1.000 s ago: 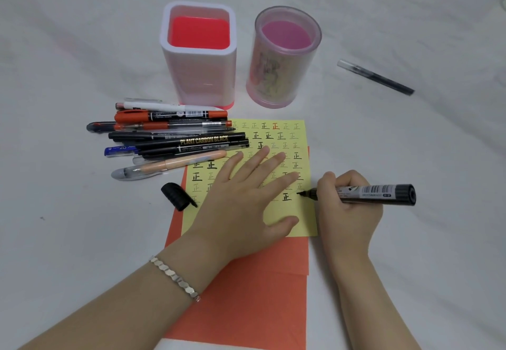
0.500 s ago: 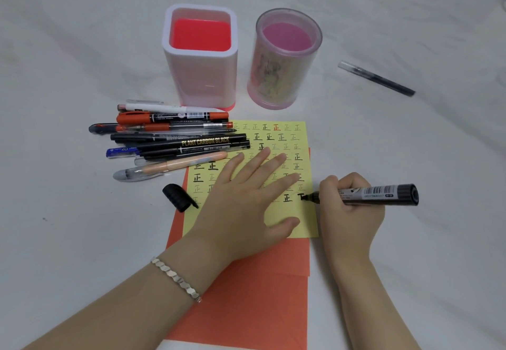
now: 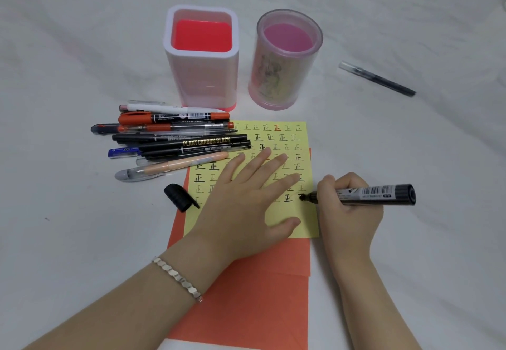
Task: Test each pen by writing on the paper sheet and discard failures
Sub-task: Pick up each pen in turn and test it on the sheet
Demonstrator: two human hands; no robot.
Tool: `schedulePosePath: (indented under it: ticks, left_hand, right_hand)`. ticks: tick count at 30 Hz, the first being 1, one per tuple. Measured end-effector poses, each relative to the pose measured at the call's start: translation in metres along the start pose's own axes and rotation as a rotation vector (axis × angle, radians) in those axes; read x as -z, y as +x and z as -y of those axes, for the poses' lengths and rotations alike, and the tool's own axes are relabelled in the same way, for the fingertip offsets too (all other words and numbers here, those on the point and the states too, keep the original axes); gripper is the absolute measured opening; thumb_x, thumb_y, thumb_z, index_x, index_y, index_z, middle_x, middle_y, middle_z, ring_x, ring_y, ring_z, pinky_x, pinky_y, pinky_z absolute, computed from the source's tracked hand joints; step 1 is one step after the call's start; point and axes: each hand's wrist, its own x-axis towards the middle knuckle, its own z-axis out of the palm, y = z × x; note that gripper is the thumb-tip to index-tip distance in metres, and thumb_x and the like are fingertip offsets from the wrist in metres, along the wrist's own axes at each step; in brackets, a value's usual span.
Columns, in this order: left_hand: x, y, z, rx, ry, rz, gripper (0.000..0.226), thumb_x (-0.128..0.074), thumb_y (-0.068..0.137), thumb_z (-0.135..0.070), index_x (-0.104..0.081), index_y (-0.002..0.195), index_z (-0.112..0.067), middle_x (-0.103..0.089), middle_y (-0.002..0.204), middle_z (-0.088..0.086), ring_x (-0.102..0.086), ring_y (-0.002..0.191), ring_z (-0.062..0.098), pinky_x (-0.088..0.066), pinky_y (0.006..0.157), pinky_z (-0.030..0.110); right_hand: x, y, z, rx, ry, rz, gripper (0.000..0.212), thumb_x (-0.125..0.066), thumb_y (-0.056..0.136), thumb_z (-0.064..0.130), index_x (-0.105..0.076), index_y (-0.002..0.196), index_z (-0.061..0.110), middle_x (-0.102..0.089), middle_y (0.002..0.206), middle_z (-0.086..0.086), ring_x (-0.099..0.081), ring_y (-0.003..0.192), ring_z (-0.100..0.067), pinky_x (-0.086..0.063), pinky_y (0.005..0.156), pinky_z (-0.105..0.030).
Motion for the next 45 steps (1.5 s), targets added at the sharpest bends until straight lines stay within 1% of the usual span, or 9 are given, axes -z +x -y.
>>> schedulePosePath:
  ticks: [6,14,20,23,27,30,37,42,45]
  left_hand:
    - [0.000,0.000,0.000,0.002,0.001,0.002,0.058,-0.046,0.075,-0.058,-0.057,0.125,-0.031,-0.046,0.141,-0.002,-0.035,0.135,0.018,-0.022,0.108,0.046]
    - [-0.001,-0.001,0.001,-0.005,0.007,-0.005,0.058,-0.046,0.075,-0.059,-0.056,0.126,-0.032,-0.045,0.142,-0.003,-0.034,0.136,0.017,-0.022,0.109,0.045]
    - [-0.002,-0.001,0.001,-0.009,0.021,-0.005,0.058,-0.046,0.075,-0.058,-0.057,0.125,-0.031,-0.046,0.141,-0.002,-0.036,0.135,0.019,-0.021,0.108,0.045]
    - [-0.001,-0.001,0.001,-0.010,0.029,0.004,0.058,-0.046,0.075,-0.058,-0.056,0.125,-0.031,-0.045,0.142,-0.002,-0.035,0.135,0.018,-0.020,0.108,0.044]
    - [-0.001,-0.001,0.002,-0.016,0.032,0.021,0.058,-0.046,0.075,-0.058,-0.057,0.125,-0.031,-0.046,0.142,-0.002,-0.035,0.135,0.018,-0.020,0.108,0.044]
    - [0.000,-0.001,0.001,-0.013,0.036,0.043,0.058,-0.044,0.076,-0.059,-0.056,0.126,-0.032,-0.045,0.142,-0.002,-0.035,0.135,0.018,-0.019,0.108,0.044]
    - [0.009,-0.001,0.001,-0.033,0.026,0.108,0.050,-0.039,0.084,-0.044,-0.053,0.128,-0.027,-0.046,0.142,0.002,-0.037,0.134,0.022,-0.015,0.106,0.043]
    - [0.044,-0.016,0.024,0.004,0.008,0.043,0.041,-0.039,0.086,-0.030,-0.061,0.116,-0.016,-0.060,0.123,0.002,-0.057,0.112,0.021,-0.033,0.098,0.033]
    - [0.063,-0.038,0.048,0.035,0.035,0.049,0.043,-0.041,0.079,-0.026,-0.061,0.116,-0.014,-0.061,0.117,-0.001,-0.056,0.106,0.018,-0.038,0.090,0.030]
  right_hand:
    - [0.002,-0.003,0.005,0.009,0.065,-0.012,0.022,-0.049,0.068,0.009,-0.035,0.052,0.011,-0.033,0.036,0.012,-0.033,0.035,-0.001,-0.027,0.041,-0.006]
    - [0.000,-0.004,0.002,0.020,0.010,0.051,0.026,-0.052,0.069,0.011,-0.035,0.050,0.009,-0.034,0.038,0.009,-0.034,0.037,-0.003,-0.028,0.041,-0.007]
    - [0.004,-0.002,0.001,0.005,-0.018,-0.055,0.039,-0.052,0.079,-0.004,-0.030,0.051,0.011,-0.031,0.035,0.012,-0.031,0.035,-0.003,-0.025,0.039,-0.008]
    - [0.004,-0.002,0.003,0.009,-0.014,-0.062,0.034,-0.050,0.076,0.000,-0.030,0.051,0.013,-0.030,0.034,0.013,-0.031,0.035,-0.003,-0.024,0.039,-0.008]
    - [0.004,-0.002,0.009,-0.050,0.062,-0.099,0.037,-0.048,0.080,-0.011,-0.034,0.054,0.011,-0.033,0.033,0.012,-0.034,0.034,-0.002,-0.025,0.038,-0.006]
    - [0.003,-0.003,0.015,-0.064,0.086,-0.111,0.038,-0.047,0.082,-0.011,-0.035,0.054,0.012,-0.037,0.032,0.014,-0.038,0.034,0.000,-0.028,0.039,-0.005]
    - [0.006,-0.003,0.032,-0.142,0.135,0.011,0.011,-0.054,0.089,0.004,-0.049,0.079,0.002,-0.050,0.038,0.017,-0.046,0.038,0.003,-0.032,0.040,-0.005]
    - [0.010,-0.011,0.046,-0.194,0.200,0.097,0.012,-0.055,0.089,0.004,-0.048,0.080,0.001,-0.043,0.033,0.012,-0.039,0.030,0.001,-0.029,0.034,-0.008]
    - [0.010,-0.013,0.044,-0.188,0.179,0.156,0.019,-0.059,0.087,0.006,-0.046,0.074,0.003,-0.044,0.034,0.011,-0.039,0.031,0.000,-0.032,0.036,-0.011]
